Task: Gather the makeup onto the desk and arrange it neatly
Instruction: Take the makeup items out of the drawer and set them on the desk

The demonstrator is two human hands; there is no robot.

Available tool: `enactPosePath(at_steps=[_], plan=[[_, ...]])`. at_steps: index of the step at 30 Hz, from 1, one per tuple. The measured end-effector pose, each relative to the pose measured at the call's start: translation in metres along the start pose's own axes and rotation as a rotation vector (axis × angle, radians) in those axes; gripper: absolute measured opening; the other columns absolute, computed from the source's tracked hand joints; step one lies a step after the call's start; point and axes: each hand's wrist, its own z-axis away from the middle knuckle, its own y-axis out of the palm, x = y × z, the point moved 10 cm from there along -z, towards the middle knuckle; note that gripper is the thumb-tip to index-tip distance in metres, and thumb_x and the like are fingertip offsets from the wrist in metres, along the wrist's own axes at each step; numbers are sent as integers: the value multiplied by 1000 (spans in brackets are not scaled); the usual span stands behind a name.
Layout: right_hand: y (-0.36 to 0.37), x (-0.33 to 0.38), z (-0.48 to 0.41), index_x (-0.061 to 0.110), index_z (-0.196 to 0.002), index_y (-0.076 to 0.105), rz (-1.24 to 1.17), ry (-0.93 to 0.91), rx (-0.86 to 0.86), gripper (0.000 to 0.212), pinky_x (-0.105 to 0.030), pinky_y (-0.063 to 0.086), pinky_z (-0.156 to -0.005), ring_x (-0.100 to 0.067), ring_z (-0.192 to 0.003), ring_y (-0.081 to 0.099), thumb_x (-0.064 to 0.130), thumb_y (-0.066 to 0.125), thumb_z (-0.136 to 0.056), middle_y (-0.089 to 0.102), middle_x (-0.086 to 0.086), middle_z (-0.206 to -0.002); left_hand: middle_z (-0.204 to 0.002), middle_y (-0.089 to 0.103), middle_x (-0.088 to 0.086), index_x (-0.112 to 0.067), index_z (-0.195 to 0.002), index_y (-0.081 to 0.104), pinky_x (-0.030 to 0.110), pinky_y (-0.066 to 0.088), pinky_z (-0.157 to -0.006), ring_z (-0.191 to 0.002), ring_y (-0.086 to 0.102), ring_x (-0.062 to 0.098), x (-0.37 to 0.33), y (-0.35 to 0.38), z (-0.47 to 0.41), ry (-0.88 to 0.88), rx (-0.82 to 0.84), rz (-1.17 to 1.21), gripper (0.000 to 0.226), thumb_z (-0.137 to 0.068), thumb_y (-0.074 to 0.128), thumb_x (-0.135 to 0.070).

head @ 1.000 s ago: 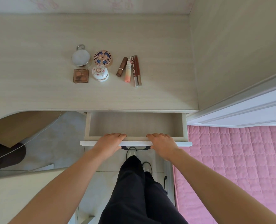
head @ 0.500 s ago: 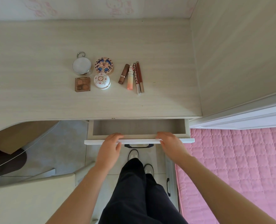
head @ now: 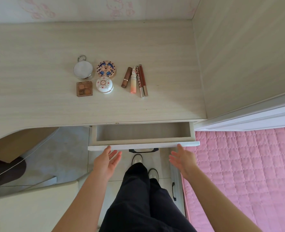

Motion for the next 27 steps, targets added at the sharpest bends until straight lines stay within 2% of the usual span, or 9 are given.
enactPosePath(at_steps=[4,7,10,13,19,22,27], plan=[[12,4,-6,4,-108,49,-248,93,9,27,-50,55,-80,-39,-93,65,24,59,-94,60,-21,-105,-115,58,18,-3,-122,51,47,56,-82,-93,63,31,-10,2,-5,-27,12,61,36,-91,64,-15],[19,11,-10,2,-109,51,-340,136,4,21,-51,55,-77,-41,-92,66,9,60,-92,62,-24,-108,-112,60,17,-3,-115,52,51,55,-79,-96,62,31,-20,7,-6,-25,37,116,27,-90,62,-8],[20,16,-12,1,-107,49,-314,156,-28,18,-51,54,-73,-43,-92,64,-2,55,-91,60,-27,-106,-106,60,20,-1,-99,52,53,52,-86,-99,61,34,-25,11,-6,-29,22,91,7,-93,54,0],[22,22,-12,0,-98,50,-280,176,-51,9,-53,54,-74,-46,-95,63,-6,52,-92,58,-27,-102,-99,59,21,0,-93,51,54,51,-88,-100,60,35,-29,13,-8,-13,-5,63,2,-93,52,2],[32,39,-17,0,-99,49,-251,179,-54,9,-51,54,-72,-42,-89,62,-6,51,-92,59,-24,-88,-98,58,21,-1,-92,50,54,50,-90,-100,59,36,-43,27,-10,-5,0,55,4,-94,51,3],[37,48,-21,0,-95,50,-238,169,-57,8,-51,55,-71,-43,-90,64,-6,54,-91,60,-25,-90,-98,59,21,0,-93,51,54,50,-91,-101,60,35,-52,36,-10,7,11,40,3,-94,51,2],[48,64,-28,-2,-107,51,-253,133,-42,17,-51,56,-65,-44,-87,65,-5,54,-90,62,-27,-94,-103,61,21,3,-98,52,52,51,-91,-86,63,33,-64,50,-13,43,29,48,4,-95,50,3]])
